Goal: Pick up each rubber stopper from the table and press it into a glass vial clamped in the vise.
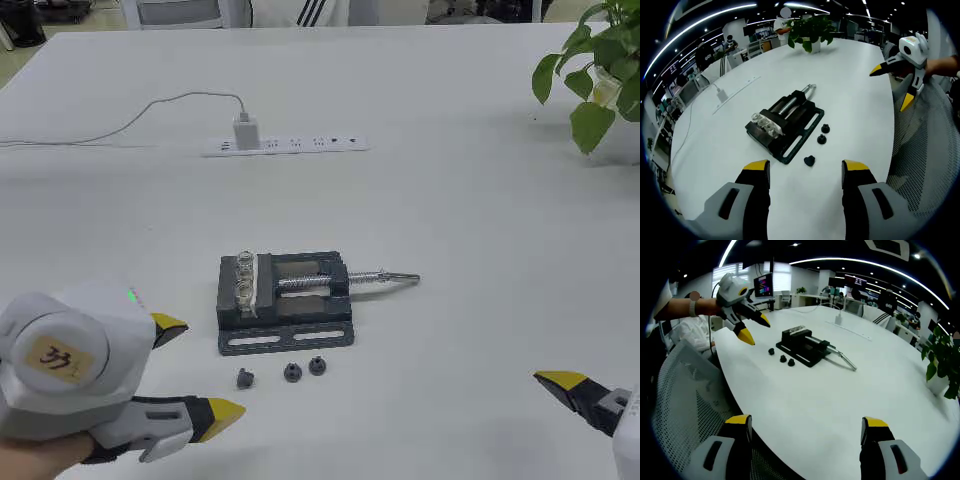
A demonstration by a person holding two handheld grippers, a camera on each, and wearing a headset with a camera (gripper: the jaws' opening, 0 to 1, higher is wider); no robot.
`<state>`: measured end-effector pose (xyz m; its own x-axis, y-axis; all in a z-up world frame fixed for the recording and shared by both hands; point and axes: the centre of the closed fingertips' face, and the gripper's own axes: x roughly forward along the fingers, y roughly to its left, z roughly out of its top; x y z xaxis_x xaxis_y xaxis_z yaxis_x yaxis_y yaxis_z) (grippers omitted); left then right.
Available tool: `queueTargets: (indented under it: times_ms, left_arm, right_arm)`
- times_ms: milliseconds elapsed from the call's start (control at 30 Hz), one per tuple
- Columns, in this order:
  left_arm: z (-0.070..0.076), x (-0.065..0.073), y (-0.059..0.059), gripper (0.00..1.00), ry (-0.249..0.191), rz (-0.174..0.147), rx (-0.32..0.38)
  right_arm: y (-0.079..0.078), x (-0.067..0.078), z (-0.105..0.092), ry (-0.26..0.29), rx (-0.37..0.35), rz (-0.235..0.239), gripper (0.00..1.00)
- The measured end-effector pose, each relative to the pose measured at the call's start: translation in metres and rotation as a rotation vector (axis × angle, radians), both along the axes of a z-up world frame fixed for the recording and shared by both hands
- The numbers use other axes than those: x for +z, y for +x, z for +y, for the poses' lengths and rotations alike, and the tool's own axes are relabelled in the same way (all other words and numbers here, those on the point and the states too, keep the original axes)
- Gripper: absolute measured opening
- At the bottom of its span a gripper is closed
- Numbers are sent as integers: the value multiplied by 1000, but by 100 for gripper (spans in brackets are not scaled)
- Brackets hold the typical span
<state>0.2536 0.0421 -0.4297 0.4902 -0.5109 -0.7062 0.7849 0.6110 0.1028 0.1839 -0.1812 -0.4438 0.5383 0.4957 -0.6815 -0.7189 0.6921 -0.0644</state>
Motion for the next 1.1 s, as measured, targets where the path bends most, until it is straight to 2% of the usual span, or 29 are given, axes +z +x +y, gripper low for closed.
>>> queueTargets:
  times_ms: [133, 233, 300, 633, 867, 1100]
  left_arm:
    - [-10, -3, -1, 48, 8, 33, -52]
    - [-17, -8, -2, 42, 30, 54, -97]
    - [-23, -9, -2, 39, 26, 69, -119]
    - [-40, -18, -1, 26, 103, 127, -239]
    - [-51, -19, 3, 21, 139, 139, -315]
    - [-58, -24, 7, 17, 200, 155, -387]
  right_arm:
    - [1, 1, -1, 0, -4, -5, 89]
    - [1, 1, -2, 1, -5, -8, 88]
    - [2, 2, -2, 0, -6, -12, 88]
    - [3, 4, -3, 7, -10, -24, 88]
    - [4, 6, -4, 15, -20, -37, 88]
    - [3, 8, -3, 13, -10, -47, 85]
